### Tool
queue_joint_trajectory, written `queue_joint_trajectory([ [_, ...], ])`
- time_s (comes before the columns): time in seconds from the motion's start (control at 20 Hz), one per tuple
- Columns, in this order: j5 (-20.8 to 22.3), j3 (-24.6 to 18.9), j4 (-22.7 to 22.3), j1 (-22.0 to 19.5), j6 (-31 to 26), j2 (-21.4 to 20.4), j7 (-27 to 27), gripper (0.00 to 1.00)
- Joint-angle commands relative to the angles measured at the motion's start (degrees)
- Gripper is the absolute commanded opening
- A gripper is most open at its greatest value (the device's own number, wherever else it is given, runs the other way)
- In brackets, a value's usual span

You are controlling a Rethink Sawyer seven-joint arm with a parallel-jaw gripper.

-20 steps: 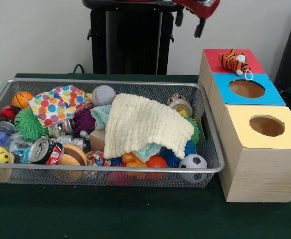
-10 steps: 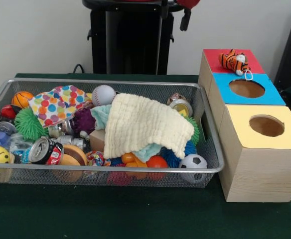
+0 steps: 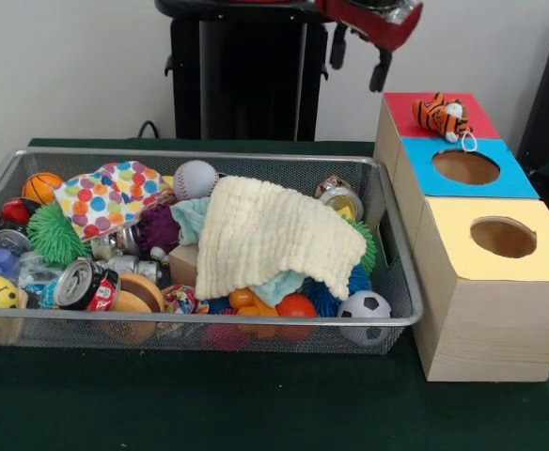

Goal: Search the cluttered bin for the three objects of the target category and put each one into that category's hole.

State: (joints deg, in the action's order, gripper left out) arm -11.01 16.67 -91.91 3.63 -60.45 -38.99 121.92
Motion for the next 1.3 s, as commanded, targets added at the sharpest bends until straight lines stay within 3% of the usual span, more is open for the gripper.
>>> queue_joint_trajectory([
  [0.05,-5.9,-6.5,5.9,2.1,5.2,7.3,16.8,1.00],
  [0.5,-11.9,-5.9,4.2,4.7,11.4,8.9,17.0,1.00],
  [1.3,-15.0,-6.9,0.8,4.4,17.3,11.0,10.7,1.00],
])
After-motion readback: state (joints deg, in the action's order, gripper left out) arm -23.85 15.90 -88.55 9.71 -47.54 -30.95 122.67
